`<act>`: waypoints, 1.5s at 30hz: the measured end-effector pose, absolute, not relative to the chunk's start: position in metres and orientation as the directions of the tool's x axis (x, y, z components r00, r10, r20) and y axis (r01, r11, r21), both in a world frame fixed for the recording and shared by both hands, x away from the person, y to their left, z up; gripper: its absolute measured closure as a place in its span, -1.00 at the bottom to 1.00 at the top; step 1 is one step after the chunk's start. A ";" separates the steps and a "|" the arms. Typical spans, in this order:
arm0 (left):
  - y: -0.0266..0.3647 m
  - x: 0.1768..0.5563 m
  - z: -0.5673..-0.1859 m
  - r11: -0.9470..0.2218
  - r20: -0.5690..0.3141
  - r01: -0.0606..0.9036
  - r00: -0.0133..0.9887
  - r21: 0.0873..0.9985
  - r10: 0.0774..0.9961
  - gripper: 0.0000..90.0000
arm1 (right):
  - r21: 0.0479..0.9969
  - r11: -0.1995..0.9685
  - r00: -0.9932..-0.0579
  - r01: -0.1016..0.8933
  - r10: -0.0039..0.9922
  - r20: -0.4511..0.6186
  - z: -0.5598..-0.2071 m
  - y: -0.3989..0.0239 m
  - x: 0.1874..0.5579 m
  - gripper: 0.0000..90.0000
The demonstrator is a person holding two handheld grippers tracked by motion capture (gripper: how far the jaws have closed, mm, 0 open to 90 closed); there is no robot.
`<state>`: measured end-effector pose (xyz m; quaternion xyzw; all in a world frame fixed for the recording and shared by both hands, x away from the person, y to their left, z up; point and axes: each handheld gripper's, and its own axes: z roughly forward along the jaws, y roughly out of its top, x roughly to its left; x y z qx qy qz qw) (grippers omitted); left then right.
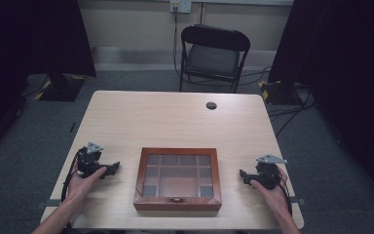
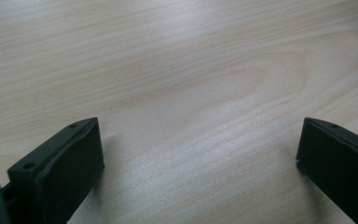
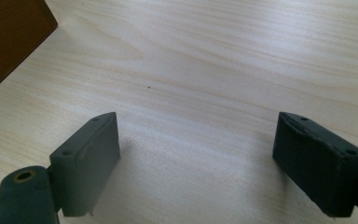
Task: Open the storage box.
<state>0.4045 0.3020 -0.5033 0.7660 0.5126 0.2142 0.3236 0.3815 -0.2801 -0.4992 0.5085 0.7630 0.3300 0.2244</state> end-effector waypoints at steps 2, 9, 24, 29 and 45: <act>0.302 0.405 -0.503 -0.269 0.001 0.645 0.385 0.715 0.923 -1.00 | 0.730 0.265 -0.380 0.630 0.925 -0.007 -0.499 -0.280 0.381 -0.69; 0.302 0.405 -0.503 -0.266 -0.004 0.647 0.384 0.715 0.923 -1.00 | 0.716 0.274 -0.387 0.642 0.922 -0.006 -0.496 -0.279 0.380 -0.62; 0.302 0.405 -0.503 -0.269 -0.001 0.645 0.386 0.715 0.923 -1.00 | 0.767 0.259 -0.504 0.587 0.858 0.096 -0.465 -0.261 0.370 -0.07; 0.302 0.405 -0.503 -0.266 -0.003 0.646 0.384 0.715 0.923 -1.00 | 0.772 0.278 -0.553 0.572 0.826 0.112 -0.457 -0.254 0.366 0.09; 0.302 0.405 -0.503 -0.269 0.000 0.645 0.385 0.715 0.923 -1.00 | 0.798 0.307 -0.667 0.518 0.730 0.152 -0.440 -0.225 0.354 0.33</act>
